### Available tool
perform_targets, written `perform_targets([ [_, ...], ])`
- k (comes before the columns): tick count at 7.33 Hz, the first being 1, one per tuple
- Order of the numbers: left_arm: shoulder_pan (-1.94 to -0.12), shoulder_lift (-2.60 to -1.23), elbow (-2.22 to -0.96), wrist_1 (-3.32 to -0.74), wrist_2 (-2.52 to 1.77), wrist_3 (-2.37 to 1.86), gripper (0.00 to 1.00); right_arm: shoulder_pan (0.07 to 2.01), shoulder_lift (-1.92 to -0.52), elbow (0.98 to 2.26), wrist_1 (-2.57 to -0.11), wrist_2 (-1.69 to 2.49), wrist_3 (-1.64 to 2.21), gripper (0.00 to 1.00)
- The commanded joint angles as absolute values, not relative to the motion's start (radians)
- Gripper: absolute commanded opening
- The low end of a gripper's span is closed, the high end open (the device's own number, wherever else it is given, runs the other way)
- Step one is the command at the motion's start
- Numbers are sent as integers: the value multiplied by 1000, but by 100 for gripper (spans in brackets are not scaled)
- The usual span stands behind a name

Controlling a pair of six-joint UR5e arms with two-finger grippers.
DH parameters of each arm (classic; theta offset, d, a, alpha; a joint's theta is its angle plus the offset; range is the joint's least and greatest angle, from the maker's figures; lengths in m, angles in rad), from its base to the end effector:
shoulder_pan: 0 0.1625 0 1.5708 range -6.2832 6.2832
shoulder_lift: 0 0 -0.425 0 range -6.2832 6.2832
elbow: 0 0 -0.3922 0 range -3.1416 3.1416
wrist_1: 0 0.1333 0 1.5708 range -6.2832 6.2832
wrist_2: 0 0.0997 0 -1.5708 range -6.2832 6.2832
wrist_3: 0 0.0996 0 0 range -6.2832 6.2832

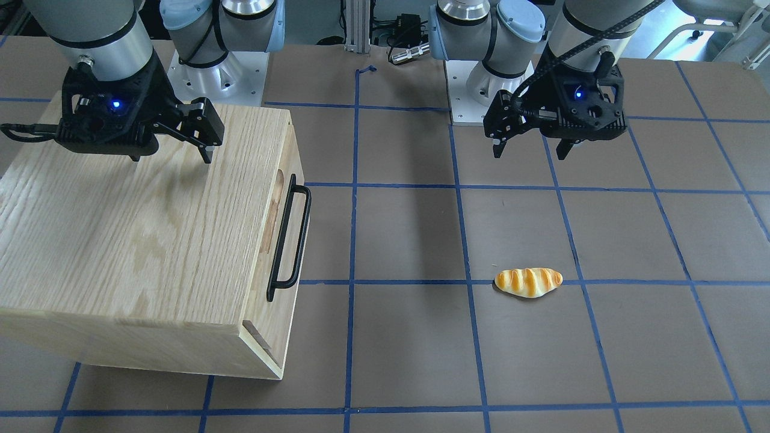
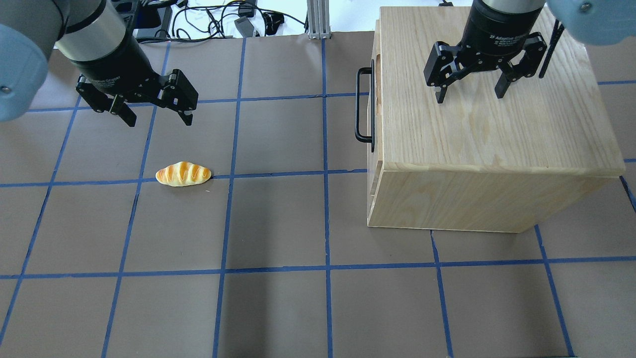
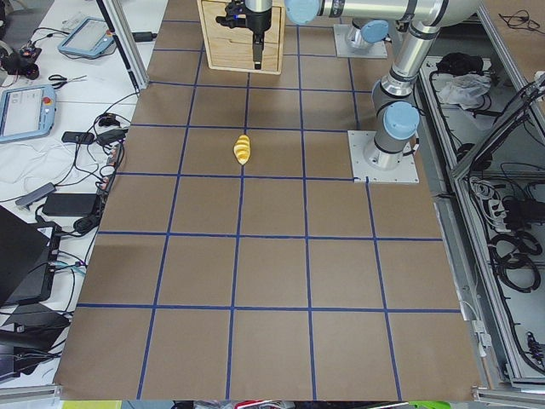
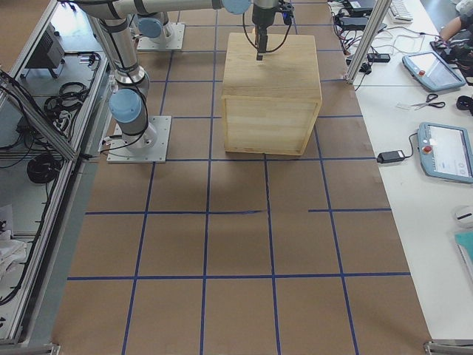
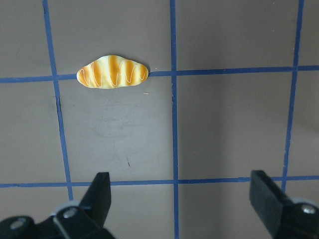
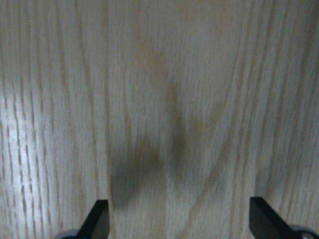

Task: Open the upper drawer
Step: 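Raise the left gripper from above the bread roll toward the cabinet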

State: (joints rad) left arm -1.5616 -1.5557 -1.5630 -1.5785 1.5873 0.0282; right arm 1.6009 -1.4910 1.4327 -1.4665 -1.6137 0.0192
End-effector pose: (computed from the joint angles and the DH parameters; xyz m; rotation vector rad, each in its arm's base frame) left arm -0.1272 -0.4881 0.4984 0.0295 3.1246 -0.0232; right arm 0.1446 -0.5163 0.5050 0.0184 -3.0967 -0.0696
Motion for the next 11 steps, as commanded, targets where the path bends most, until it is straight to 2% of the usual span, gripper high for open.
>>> perform_targets([
  [1, -1562, -1557, -1563, -1578, 1576, 26, 100, 1601, -1491, 1434, -1466, -1614, 20, 100],
  [6, -1563, -1563, -1560, -1574, 1569, 25, 100, 1601, -1491, 1433, -1466, -1614, 20, 100],
  [11, -1575, -1635, -1569, -1528, 1438, -145, 100, 1601, -1491, 1433, -1466, -1614, 18, 100],
])
